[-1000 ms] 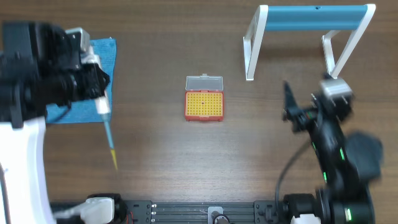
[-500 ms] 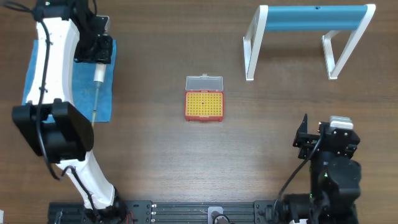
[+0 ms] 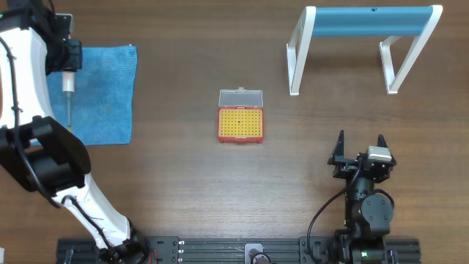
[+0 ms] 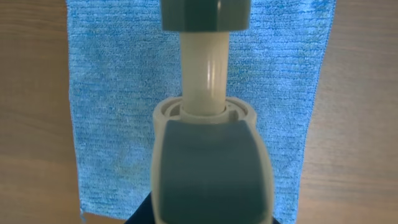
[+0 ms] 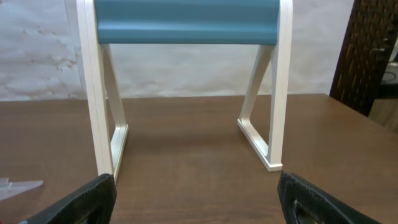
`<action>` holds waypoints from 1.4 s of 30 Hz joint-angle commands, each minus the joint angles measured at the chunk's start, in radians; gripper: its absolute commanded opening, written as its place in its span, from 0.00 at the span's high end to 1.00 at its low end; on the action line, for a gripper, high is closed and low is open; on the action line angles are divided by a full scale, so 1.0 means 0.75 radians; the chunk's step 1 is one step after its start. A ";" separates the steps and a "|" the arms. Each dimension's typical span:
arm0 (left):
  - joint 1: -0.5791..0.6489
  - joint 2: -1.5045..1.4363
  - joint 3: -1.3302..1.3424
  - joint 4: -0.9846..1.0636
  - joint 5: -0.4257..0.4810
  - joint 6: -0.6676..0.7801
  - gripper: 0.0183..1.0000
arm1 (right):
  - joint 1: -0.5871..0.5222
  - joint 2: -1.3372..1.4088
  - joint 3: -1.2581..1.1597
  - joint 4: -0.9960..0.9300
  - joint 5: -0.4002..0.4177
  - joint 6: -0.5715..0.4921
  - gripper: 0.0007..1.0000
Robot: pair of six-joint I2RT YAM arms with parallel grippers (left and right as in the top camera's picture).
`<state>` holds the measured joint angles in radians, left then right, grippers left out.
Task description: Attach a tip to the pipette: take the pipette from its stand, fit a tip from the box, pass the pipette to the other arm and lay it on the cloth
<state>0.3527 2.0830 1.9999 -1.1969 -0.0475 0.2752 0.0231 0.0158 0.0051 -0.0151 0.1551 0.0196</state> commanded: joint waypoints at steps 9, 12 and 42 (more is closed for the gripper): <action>-0.011 0.330 0.034 0.232 0.045 -0.022 0.99 | -0.001 -0.007 -0.002 -0.054 -0.009 -0.083 0.14; -0.015 0.352 0.034 0.284 0.059 -0.056 0.98 | -0.001 -0.007 -0.002 -0.053 -0.014 -0.083 0.14; -0.078 0.432 0.169 0.087 0.059 -0.111 0.00 | -0.001 -0.007 -0.002 -0.053 -0.014 -0.083 0.14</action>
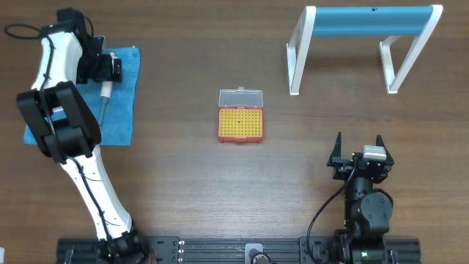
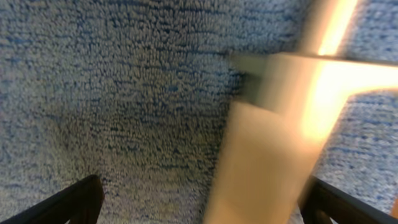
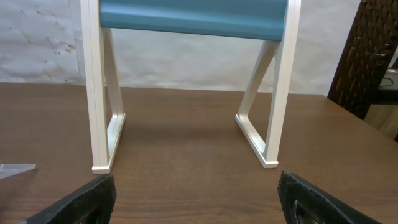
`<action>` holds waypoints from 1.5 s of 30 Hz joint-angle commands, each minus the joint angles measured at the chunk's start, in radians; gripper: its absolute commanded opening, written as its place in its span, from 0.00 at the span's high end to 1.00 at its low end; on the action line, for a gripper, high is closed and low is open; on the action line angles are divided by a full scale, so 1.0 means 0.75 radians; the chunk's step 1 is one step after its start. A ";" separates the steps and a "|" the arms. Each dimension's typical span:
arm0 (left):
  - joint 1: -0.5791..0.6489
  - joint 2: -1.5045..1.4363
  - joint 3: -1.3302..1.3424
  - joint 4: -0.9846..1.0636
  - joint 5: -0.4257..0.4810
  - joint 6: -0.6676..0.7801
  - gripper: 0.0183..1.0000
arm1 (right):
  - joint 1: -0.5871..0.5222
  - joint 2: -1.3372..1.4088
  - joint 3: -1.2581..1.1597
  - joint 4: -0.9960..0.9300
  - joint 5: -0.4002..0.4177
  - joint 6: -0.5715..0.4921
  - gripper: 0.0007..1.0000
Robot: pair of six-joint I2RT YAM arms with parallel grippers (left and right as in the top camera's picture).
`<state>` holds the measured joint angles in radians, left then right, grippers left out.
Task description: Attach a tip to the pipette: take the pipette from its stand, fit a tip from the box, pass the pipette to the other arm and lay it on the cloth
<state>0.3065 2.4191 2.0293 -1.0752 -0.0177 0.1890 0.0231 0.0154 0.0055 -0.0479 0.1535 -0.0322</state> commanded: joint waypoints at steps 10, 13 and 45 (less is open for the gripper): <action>-0.055 -0.212 0.860 -0.609 0.063 0.008 0.00 | -0.001 -0.007 -0.002 -0.010 -0.012 -0.014 0.14; -0.069 -0.449 0.864 -0.663 0.106 0.009 0.00 | -0.001 -0.007 -0.002 -0.010 -0.012 -0.014 0.14; -0.135 -3.066 -1.420 0.433 0.500 0.001 0.00 | -0.001 -0.007 -0.002 -0.010 -0.012 -0.014 0.14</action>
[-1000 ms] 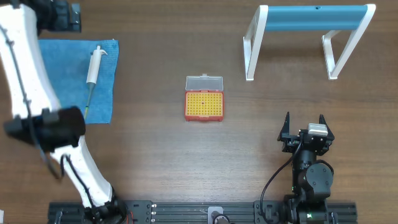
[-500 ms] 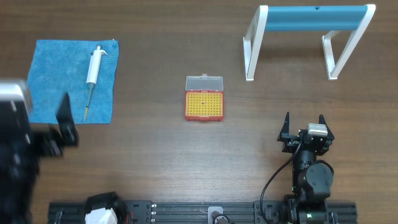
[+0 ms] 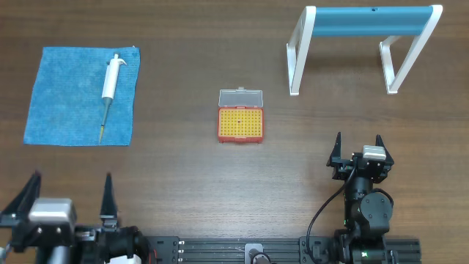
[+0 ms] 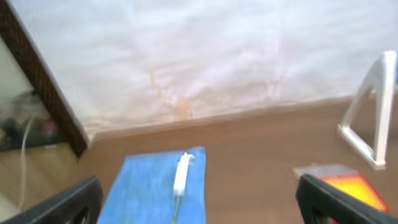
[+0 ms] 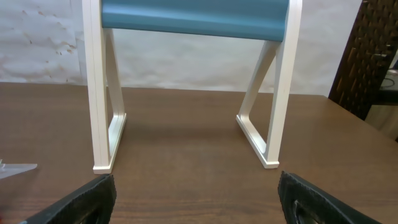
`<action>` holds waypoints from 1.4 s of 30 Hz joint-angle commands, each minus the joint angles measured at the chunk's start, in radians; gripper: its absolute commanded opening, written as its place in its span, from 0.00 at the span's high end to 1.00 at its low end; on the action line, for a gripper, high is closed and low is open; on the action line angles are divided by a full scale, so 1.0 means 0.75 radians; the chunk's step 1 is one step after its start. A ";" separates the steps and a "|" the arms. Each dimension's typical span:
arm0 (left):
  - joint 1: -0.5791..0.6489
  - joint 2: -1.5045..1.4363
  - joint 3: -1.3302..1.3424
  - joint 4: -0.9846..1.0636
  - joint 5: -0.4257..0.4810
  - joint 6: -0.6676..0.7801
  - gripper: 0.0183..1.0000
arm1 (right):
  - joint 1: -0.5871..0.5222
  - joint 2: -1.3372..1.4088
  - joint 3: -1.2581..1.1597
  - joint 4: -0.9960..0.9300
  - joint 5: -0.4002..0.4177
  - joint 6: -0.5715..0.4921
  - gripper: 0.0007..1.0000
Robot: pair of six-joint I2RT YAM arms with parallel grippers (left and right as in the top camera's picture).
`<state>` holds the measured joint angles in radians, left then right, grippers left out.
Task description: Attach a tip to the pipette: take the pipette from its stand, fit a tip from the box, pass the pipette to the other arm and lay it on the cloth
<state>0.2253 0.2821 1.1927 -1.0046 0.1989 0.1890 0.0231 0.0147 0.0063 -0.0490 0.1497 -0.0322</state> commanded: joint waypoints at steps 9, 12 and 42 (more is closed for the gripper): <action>-0.232 -0.322 -0.954 1.109 0.156 -0.070 0.00 | -0.001 -0.006 -0.003 -0.009 -0.007 -0.014 0.14; -0.243 -0.331 -1.085 1.227 0.143 -0.121 0.00 | -0.001 -0.006 -0.003 -0.009 -0.007 -0.014 0.14; -0.286 -0.371 -1.583 1.241 -0.151 -0.531 0.00 | -0.001 -0.006 -0.003 -0.009 -0.007 -0.014 0.14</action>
